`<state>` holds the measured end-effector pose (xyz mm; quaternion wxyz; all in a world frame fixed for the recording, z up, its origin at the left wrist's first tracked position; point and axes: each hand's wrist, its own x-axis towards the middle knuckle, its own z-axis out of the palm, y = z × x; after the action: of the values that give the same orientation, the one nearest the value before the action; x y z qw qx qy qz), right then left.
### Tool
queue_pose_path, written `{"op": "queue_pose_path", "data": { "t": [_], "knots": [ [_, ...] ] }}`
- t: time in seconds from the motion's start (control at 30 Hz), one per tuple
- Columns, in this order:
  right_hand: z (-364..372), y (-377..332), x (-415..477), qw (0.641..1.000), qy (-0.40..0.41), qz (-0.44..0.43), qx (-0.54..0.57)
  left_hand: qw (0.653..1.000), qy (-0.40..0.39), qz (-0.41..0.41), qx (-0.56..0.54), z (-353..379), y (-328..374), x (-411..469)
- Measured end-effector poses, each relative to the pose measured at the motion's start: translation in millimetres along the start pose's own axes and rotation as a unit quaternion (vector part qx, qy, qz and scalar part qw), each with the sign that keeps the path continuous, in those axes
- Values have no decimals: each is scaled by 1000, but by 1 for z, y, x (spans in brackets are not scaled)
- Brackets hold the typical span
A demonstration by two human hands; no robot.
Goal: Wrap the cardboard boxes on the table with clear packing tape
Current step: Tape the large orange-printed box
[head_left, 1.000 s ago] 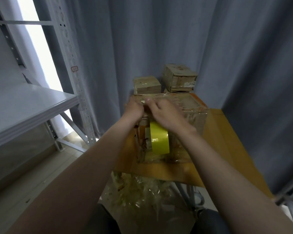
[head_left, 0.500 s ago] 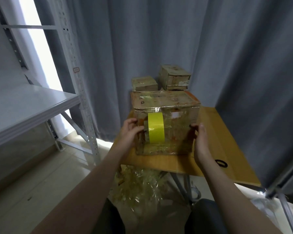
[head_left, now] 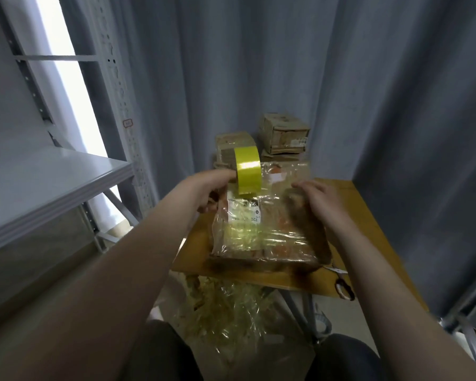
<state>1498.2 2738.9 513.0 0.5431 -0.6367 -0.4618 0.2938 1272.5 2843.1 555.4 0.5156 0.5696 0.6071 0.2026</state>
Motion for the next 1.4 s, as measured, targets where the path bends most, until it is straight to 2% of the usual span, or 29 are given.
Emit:
{"op": "queue_pose_path", "data": {
  "t": [0.2, 0.27, 0.37, 0.43, 0.53, 0.6, 0.73, 0.83, 0.97, 1.1, 1.23, 1.4],
  "knots": [
    [6, -2, 24, 996, -27, 12, -88, 998, -30, -56, 2, 1, 18, 11],
    [18, -6, 32, 994, -30, -24, -107, 996, -52, -67, -24, 5, 22, 19],
    [48, -16, 42, 984, -59, -120, -116, 992, -76, -100, -24, 9, 24, 39],
    [70, -22, 49, 984, -100, -113, -92, 990, -69, -117, -25, 13, 22, 47],
    [92, -24, 61, 996, -79, -33, -23, 996, -33, -74, -31, 18, 15, 46],
    [98, -18, 68, 997, -77, 8, -24, 998, -11, -57, -39, 23, 0, 56],
    [105, -6, 74, 993, -95, -6, -64, 997, 75, 35, -13, 40, -37, 82],
    [111, -6, 76, 995, -80, -10, -60, 990, 125, 58, -4, 45, -50, 95],
    [109, -13, 73, 997, -66, -9, -26, 989, 134, 66, 7, 46, -51, 99],
    [101, -38, 48, 993, -55, 29, 97, 990, 135, 39, 5, 45, -52, 113],
    [90, -29, 14, 992, -117, 40, 37, 989, 131, -4, -71, 45, -51, 116],
    [86, -7, -18, 991, -112, -50, 53, 990, 122, 68, 12, 41, -56, 106]
  ]
}}
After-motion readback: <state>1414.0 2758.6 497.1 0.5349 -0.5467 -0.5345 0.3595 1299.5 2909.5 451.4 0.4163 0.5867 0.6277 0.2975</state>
